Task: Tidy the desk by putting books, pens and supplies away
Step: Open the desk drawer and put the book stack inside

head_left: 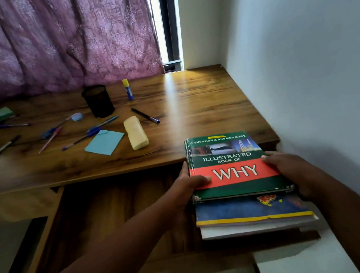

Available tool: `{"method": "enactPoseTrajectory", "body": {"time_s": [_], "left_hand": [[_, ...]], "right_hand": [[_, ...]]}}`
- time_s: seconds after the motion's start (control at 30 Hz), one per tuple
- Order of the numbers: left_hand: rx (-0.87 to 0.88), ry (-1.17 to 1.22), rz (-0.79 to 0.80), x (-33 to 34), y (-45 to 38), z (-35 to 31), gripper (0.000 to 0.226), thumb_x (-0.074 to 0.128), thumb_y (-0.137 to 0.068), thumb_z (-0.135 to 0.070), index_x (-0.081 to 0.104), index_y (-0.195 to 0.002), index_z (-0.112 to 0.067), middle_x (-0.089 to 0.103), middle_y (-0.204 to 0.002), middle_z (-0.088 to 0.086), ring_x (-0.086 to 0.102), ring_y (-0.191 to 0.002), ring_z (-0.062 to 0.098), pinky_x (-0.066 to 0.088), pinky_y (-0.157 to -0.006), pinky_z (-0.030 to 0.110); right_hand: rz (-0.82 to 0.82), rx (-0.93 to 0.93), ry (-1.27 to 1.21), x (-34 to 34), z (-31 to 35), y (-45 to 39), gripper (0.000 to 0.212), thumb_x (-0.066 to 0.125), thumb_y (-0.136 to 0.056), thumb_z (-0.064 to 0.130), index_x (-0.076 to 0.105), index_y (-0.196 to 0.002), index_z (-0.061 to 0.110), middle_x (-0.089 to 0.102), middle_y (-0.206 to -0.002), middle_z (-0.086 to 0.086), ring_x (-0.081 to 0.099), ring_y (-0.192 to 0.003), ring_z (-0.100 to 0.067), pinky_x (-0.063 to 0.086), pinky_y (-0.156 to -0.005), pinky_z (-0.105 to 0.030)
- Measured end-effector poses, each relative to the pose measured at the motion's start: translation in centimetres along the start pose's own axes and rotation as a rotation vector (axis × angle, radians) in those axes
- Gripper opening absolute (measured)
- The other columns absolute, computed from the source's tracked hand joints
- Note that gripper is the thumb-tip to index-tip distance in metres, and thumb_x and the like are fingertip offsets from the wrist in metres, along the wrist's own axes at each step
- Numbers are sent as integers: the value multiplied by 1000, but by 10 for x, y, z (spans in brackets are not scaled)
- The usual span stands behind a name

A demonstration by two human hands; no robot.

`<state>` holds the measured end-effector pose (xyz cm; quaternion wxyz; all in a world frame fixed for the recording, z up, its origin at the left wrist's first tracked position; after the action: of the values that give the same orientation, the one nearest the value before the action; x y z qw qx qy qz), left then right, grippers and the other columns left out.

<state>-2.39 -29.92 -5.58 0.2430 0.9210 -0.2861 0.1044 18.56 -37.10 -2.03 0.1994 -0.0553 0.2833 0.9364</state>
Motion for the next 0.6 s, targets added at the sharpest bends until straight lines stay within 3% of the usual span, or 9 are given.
{"method": "enactPoseTrajectory", "body": {"time_s": [0.1,0.23,0.3,0.4,0.53,0.6], "left_hand": [[0,-34,2,6,24,-2,81,70,-54,-11,43,-130,-13,66,-110,20,68,-93,34,57,-80,40],[-67,-39,13,10,49,6,56,67,-66,-6,50,-120,-6,74,-83,9,71,-69,20,55,-59,28],[-146,-4,36,13,64,17,40,64,-79,-7,53,-117,-8,73,-87,13,71,-73,24,56,-62,32],[-188,-27,6,9,70,30,41,64,-82,-10,52,-122,-10,69,-101,17,69,-83,28,56,-69,35],[-183,-107,-78,-11,50,37,34,58,-89,-6,49,-121,-6,66,-97,14,66,-82,25,54,-69,33],[-156,-155,-91,-20,37,39,33,56,-90,-5,47,-122,-6,64,-100,13,64,-86,25,53,-72,32]], "right_hand": [[-35,-31,60,-6,-3,22,16,50,-93,16,65,-91,10,72,-68,-10,66,-55,-23,50,-55,-28],[-62,-16,154,-14,-8,42,13,56,-88,8,66,-82,2,66,-75,-18,58,-64,-30,44,-63,-34],[-52,16,185,-16,-16,46,13,58,-86,6,67,-84,-4,66,-76,-20,58,-65,-31,44,-66,-36],[-27,52,226,-9,-29,43,18,56,-88,6,66,-89,-9,68,-84,-26,59,-64,-31,45,-63,-34],[-33,74,245,6,-41,22,22,54,-90,9,65,-96,-9,68,-93,-28,62,-68,-30,48,-59,-29],[-28,62,253,14,-43,8,22,53,-91,9,64,-98,-8,67,-96,-30,62,-70,-31,50,-64,-34]]}}
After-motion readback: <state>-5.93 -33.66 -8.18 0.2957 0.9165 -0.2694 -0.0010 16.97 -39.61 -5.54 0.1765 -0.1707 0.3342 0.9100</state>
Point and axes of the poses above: each hand's wrist, its own y-axis away from the middle knuckle, its own x-axis out of the palm, z = x × y, the point moved 6 cm from there along -y, towards the middle knuckle
